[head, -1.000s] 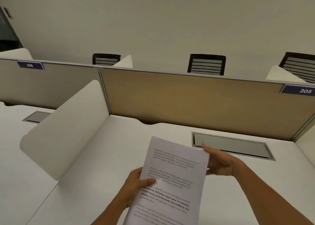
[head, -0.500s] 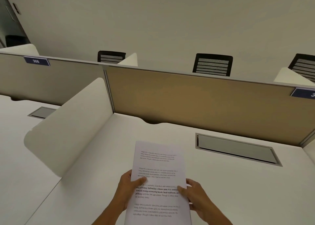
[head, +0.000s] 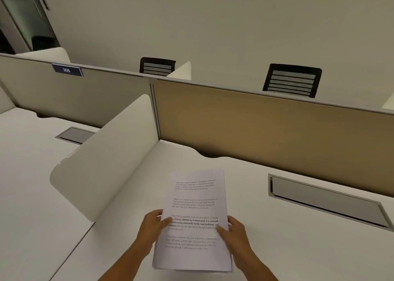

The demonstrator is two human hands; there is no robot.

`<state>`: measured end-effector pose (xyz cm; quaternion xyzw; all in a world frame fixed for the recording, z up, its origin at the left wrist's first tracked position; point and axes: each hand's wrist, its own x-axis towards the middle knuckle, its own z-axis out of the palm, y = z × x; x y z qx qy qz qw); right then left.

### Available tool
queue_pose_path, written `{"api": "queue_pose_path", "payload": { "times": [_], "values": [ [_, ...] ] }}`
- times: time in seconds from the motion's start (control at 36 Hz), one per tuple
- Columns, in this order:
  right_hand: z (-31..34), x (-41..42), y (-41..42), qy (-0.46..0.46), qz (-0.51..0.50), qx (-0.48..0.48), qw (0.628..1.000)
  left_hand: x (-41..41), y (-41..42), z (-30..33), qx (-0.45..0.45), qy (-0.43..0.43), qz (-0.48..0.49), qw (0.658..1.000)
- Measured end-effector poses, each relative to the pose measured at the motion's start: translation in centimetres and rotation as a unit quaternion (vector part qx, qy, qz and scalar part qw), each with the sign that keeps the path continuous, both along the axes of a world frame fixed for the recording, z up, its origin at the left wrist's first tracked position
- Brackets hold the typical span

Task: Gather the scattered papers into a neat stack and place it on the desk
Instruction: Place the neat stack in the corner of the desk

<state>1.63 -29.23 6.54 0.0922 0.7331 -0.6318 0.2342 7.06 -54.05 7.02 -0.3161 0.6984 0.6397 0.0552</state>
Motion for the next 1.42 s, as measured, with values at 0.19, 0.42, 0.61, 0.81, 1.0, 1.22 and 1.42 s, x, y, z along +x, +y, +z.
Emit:
{"api": "queue_pose_path", "payload": {
  "times": [0.19,0.42,0.61,0.81,1.0,1.22,1.42],
  "values": [
    [-1.4,-3.3,-4.5,-0.022,0.000,-0.010,1.000,-2.8,-4.2,-0.9,-0.012,-0.017,-0.007,1.000],
    [-3.0,-6.5,-9.3,-0.056,-0.010,-0.003,0.998,-6.7,-8.2,-3.2,-0.008,-0.039,-0.007,0.999],
    [-4.4,-9.6,-13.3,-0.076,-0.031,0.011,0.997,-10.6,-11.5,-5.4,-0.030,-0.042,-0.002,0.999],
    [-6.9,-13.0,-16.9,-0.103,-0.055,0.006,0.993,-14.6,-14.8,-7.3,-0.067,-0.047,0.004,0.997],
    [-9.6,-16.0,-19.9,-0.118,-0.059,0.014,0.991,-17.2,-17.5,-10.0,-0.083,-0.048,0.006,0.995],
    [-11.2,-19.9,-22.8,-0.125,-0.057,0.006,0.991,-20.8,-20.6,-12.4,-0.098,-0.028,0.001,0.995],
    [-12.0,-22.8,-24.4,-0.132,-0.045,0.026,0.990,-23.7,-22.0,-13.7,-0.126,-0.025,-0.009,0.992]
  ]
}}
